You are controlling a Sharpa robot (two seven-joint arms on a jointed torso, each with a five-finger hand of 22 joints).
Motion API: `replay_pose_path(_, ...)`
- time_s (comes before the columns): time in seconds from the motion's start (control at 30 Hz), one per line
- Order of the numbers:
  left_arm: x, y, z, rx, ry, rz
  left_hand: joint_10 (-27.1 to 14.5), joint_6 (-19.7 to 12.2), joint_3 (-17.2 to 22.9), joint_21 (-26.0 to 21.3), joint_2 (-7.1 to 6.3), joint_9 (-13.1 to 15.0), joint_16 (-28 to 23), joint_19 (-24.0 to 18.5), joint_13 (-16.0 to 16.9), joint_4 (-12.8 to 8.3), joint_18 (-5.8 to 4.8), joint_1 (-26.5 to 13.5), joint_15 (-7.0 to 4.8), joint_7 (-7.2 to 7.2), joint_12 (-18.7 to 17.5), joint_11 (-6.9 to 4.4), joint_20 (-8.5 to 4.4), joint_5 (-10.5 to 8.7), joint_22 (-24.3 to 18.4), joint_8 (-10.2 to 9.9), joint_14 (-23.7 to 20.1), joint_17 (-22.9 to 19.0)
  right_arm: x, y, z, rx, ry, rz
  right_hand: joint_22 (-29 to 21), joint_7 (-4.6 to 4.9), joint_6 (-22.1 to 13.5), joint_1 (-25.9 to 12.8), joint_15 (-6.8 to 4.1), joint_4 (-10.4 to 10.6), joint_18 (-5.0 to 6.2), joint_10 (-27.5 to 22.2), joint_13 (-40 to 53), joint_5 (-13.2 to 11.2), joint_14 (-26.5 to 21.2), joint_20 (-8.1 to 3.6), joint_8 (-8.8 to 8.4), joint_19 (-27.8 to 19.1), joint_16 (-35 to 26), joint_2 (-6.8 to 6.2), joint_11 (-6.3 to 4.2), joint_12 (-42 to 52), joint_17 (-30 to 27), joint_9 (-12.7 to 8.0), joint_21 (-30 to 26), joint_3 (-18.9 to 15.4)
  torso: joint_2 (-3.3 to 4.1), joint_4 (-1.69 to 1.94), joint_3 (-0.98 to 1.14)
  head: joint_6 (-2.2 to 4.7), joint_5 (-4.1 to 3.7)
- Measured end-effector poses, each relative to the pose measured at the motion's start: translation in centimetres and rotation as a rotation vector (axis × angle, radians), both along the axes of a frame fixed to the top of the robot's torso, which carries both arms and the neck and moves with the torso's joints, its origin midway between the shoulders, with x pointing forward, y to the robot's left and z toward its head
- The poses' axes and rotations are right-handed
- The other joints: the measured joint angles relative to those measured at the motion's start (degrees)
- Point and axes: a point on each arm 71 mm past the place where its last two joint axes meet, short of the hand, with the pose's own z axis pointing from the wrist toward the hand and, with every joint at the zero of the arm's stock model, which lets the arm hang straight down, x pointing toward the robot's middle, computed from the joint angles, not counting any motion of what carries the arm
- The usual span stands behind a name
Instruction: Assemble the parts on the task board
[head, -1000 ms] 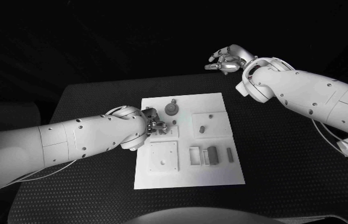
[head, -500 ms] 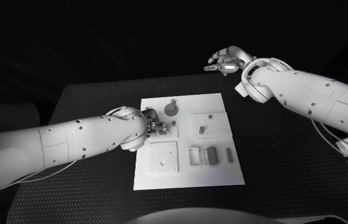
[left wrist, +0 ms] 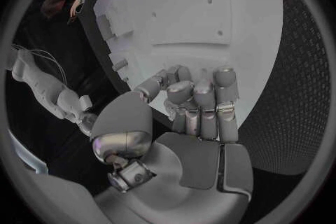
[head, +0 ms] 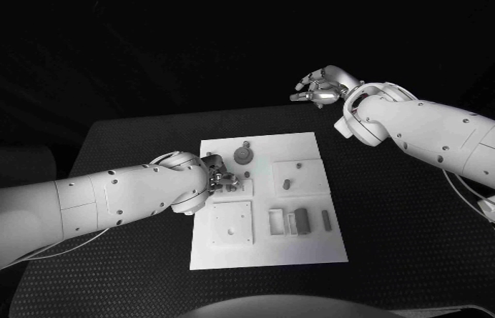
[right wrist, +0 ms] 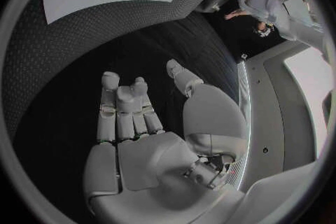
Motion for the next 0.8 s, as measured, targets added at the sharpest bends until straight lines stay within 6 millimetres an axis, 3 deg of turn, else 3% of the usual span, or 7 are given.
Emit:
replay_pose_path(0.1, -0.03, 0.02, -0.01, -0.002, 0.001, 0.000, 0.00, 0.05, -0.79, -0.20, -1.92, 0.19, 0.00, 0.00, -0.12, 1.51, 0.00, -0.95, -0.02, -0.05, 0.00, 0.00, 0.00, -1.69, 0.00, -0.19, -0.02, -0.13, 0.00, -0.02, -0.04, 0.000, 0.001, 0.000, 0.00, 0.01, -0.01, 0.00, 0.00, 0.00, -0.02, 0.00, -0.05, 0.00, 0.00, 0.00, 0.00, 0.00, 0.00, 0.00, 0.00, 0.00, 0.00, 0.00, 0.00, 0.00, -0.01, -0.01, 0.01, 0.02, -0.01)
replay_pose_path(0.2, -0.10, 0.01, -0.06, -0.005, 0.003, -0.001, -0.01, 0.29, -6.59, -0.20, -0.43, 0.85, 0.48, -0.32, -0.12, -1.00, 0.00, -2.69, 0.07, -0.29, 0.00, 0.01, -0.31, 0.51, -0.01, -0.44, -0.55, -0.24, -0.01, -0.06, -0.07, -0.001, 0.002, -0.001, 0.00, 0.01, -0.02, 0.00, 0.00, 0.00, -0.04, 0.00, -0.05, 0.00, 0.00, 0.00, 0.00, 0.00, 0.00, 0.00, 0.00, 0.00, 0.00, 0.00, 0.00, 0.00, -0.01, -0.01, 0.01, 0.03, 0.01)
replay_pose_path(0.27, -0.13, 0.03, -0.08, -0.007, 0.004, -0.002, -0.02, 0.31, -7.75, -0.20, -0.31, 1.01, 0.48, -0.34, -0.17, -1.39, 0.00, -2.97, -0.05, -0.31, 0.00, 0.02, -0.32, 0.52, -0.01, -0.63, -0.67, -0.29, -0.01, -0.10, -0.09, -0.001, 0.002, -0.002, 0.00, -0.07, -0.10, 0.00, -0.02, 0.00, -0.05, 0.00, -0.04, 0.00, -0.02, 0.00, 0.00, 0.00, 0.00, 0.00, 0.00, 0.00, -0.01, -0.03, 0.00, 0.00, -0.01, -0.01, 0.01, 0.03, 0.02)
replay_pose_path(0.5, -0.14, 0.10, -0.10, -0.010, 0.004, 0.001, -0.05, 0.74, -9.46, -0.73, -2.29, 1.17, 0.48, -0.41, -0.35, -0.11, 0.00, -4.95, -0.12, -0.75, -0.01, 0.03, -0.38, -1.80, -0.01, -0.99, -0.74, -0.53, -0.04, -0.16, -0.20, -0.001, 0.004, -0.002, 0.00, -0.10, -0.13, -0.02, -0.01, 0.17, -0.08, 0.00, -0.17, 0.00, -0.29, 0.01, 0.00, -0.01, 0.00, -0.02, 0.00, 0.00, -0.06, -0.12, 0.00, -0.17, -0.01, -0.01, -0.03, 0.03, 0.02)
replay_pose_path(0.53, -0.15, 0.15, -0.14, -0.010, 0.004, 0.002, -1.75, 4.15, -9.61, -0.78, -2.78, 1.24, 0.48, -0.43, -0.35, 0.47, 0.16, -5.55, -0.77, -3.01, -0.01, -0.92, -0.41, -1.81, -0.02, -1.11, -1.57, -0.53, -0.05, -0.17, -0.22, -0.001, 0.005, -0.003, 0.00, -0.10, -0.13, -0.22, 0.04, 0.31, -0.09, 0.00, -0.23, 0.00, -0.35, 0.01, 0.00, -0.01, 0.00, -0.19, 0.00, 0.00, -0.09, -0.17, 0.00, -0.31, -0.01, -0.01, -0.03, 0.03, 0.02)
replay_pose_path(0.6, -0.19, 0.21, -0.22, -0.009, 0.006, 0.004, -4.11, 7.48, -9.94, -0.84, -2.78, 1.37, 0.51, -0.61, -0.36, 0.85, 1.68, -6.06, -1.55, -4.64, -0.02, -2.89, -0.60, -1.81, -0.02, -1.11, -2.38, -0.53, -0.06, -0.20, -0.25, -0.001, 0.006, -0.003, 0.00, -0.13, -0.16, -0.49, 0.04, 0.31, -0.11, 0.00, -0.23, 0.00, -0.35, 0.01, 0.00, -0.01, 0.00, -0.16, 0.00, 0.00, -0.11, -0.17, 0.00, -0.31, -0.01, -0.01, -0.03, 0.02, 0.02)
replay_pose_path(0.8, -0.16, 0.45, -0.27, -0.008, 0.008, 0.010, -4.08, 7.76, -10.55, -0.84, -2.55, 1.71, 0.71, -0.61, -0.36, 0.34, 1.74, -6.30, -1.56, -4.91, -0.02, -3.31, -0.60, -1.81, -0.02, -1.10, -2.38, -0.53, -0.07, -0.27, -0.28, -0.002, 0.006, -0.004, 0.00, -0.03, -0.04, -0.53, 0.05, 0.31, -0.42, -0.21, -0.29, 0.00, -0.35, 0.01, 0.00, -0.01, 0.00, -0.08, 0.21, -0.01, -0.11, -0.18, 0.00, -0.31, -0.01, -0.01, -0.05, 0.05, -0.01)
